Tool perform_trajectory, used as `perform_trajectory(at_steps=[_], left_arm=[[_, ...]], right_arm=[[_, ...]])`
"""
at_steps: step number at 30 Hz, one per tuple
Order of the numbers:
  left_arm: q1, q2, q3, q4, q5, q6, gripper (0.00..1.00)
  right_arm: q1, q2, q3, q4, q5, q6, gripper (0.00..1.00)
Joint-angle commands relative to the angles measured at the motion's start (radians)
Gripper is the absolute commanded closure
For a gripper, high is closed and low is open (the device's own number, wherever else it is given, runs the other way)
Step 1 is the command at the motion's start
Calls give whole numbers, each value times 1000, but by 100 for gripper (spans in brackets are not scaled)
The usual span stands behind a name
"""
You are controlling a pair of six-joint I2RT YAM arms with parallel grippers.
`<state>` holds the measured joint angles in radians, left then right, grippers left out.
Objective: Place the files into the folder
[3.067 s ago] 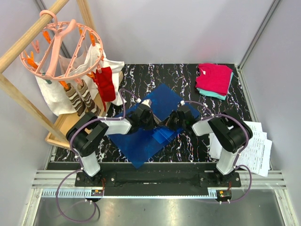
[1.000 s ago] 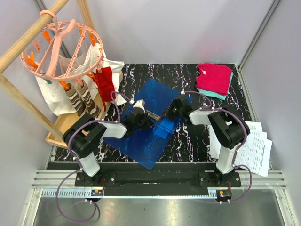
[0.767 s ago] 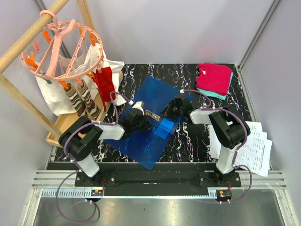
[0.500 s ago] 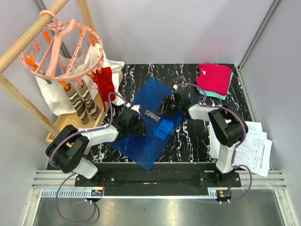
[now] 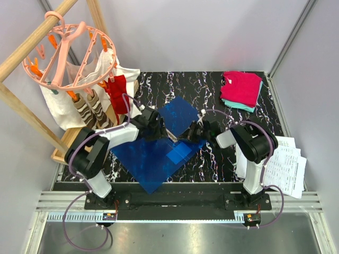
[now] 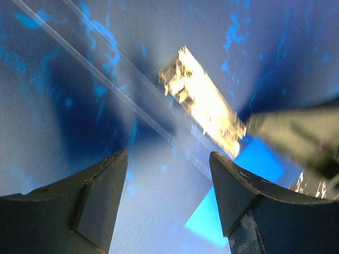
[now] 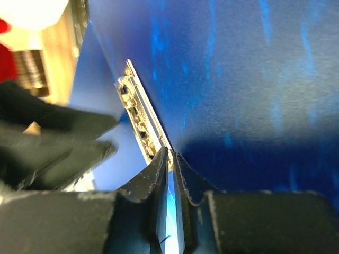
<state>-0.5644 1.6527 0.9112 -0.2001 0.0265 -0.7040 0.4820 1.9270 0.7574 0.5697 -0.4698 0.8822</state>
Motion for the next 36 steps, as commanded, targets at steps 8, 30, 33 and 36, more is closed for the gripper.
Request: perform_trajectory(at_steps=[8, 30, 33, 36], left_arm=[[-14, 124, 146, -73, -89, -86, 46], [-77, 229, 204, -122, -237, -149, 97], [-77, 220, 199, -127, -215, -155, 100], [-75, 210, 201, -134, -204, -166, 100]], right_arm=[[9, -92, -81, -42, 25, 9, 76], [35, -109, -17, -44, -138, -22, 61], [49, -91, -27, 16, -161, 4, 59], [55, -68, -44, 93, -185, 44, 56]])
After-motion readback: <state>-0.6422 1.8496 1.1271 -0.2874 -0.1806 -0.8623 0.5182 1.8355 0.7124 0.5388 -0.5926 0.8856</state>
